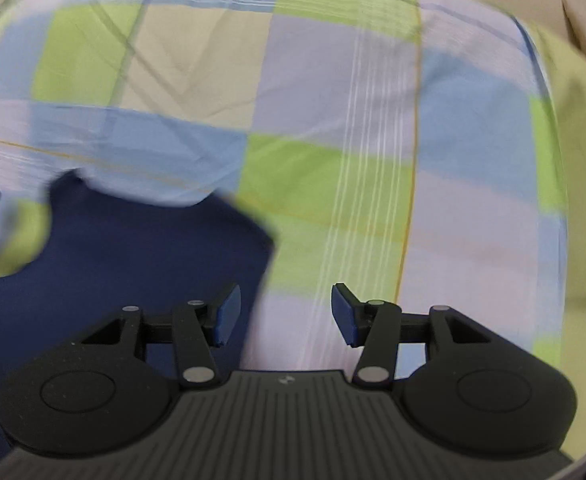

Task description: Fold clothes

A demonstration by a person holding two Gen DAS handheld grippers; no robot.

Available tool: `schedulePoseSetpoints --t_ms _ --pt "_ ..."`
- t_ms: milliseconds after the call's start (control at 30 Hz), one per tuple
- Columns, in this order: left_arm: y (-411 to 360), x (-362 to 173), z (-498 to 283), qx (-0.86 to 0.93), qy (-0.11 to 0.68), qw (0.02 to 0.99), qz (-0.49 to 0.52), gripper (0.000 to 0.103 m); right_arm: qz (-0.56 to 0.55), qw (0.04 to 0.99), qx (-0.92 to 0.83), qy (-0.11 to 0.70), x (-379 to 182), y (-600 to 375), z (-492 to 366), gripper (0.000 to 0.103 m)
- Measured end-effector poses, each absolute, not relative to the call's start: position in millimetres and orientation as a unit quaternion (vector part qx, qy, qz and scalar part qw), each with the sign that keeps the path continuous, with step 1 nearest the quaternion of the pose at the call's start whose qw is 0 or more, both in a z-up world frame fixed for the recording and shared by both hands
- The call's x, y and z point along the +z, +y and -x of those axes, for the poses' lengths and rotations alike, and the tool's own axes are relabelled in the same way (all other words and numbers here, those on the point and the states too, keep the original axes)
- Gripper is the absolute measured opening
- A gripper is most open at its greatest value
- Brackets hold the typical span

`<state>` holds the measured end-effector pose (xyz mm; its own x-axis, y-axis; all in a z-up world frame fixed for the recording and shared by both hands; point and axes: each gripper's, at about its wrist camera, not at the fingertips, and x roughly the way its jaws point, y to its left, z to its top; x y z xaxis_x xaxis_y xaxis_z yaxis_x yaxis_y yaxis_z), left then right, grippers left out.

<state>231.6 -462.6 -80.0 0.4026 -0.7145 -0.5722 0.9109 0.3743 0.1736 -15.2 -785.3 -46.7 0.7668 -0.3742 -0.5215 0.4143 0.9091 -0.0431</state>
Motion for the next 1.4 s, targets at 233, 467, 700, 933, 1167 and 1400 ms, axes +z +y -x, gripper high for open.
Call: schedulePoseSetpoints --t_ms 233,467,700,933,1167,1400 --pt "-333.4 -104.4 -101.8 -0.543 0.283 0.764 -0.205 0.055 -0.082 0.94 -0.179 0.28 -62.2 -700.3 188.4 0.059" --pt "-270.8 -149.6 -20.6 -0.579 0.386 0.706 -0.134 0.054 -0.153 0.922 -0.223 0.276 -85.8 -645.0 308.4 0.059" --pt "-283.5 -193.9 -15.8 -0.587 0.419 0.687 -0.093 0.031 -0.163 0.917 -0.213 0.296 -111.6 -625.7 333.9 0.06" --pt "-295.1 -213.1 -20.9 -0.596 0.448 0.665 -0.037 0.044 -0.186 0.908 -0.198 0.319 -131.5 -635.7 343.6 0.061" --pt "-283.1 -190.7 -17.1 -0.615 0.423 0.663 -0.06 0.0 -0.287 0.89 -0.153 0.319 -153.6 -657.3 334.1 0.001" --pt "-263.9 -125.2 -13.1 -0.634 0.351 0.673 -0.148 0.0 -0.21 0.891 -0.186 0.356 -116.3 -660.0 345.5 0.001"
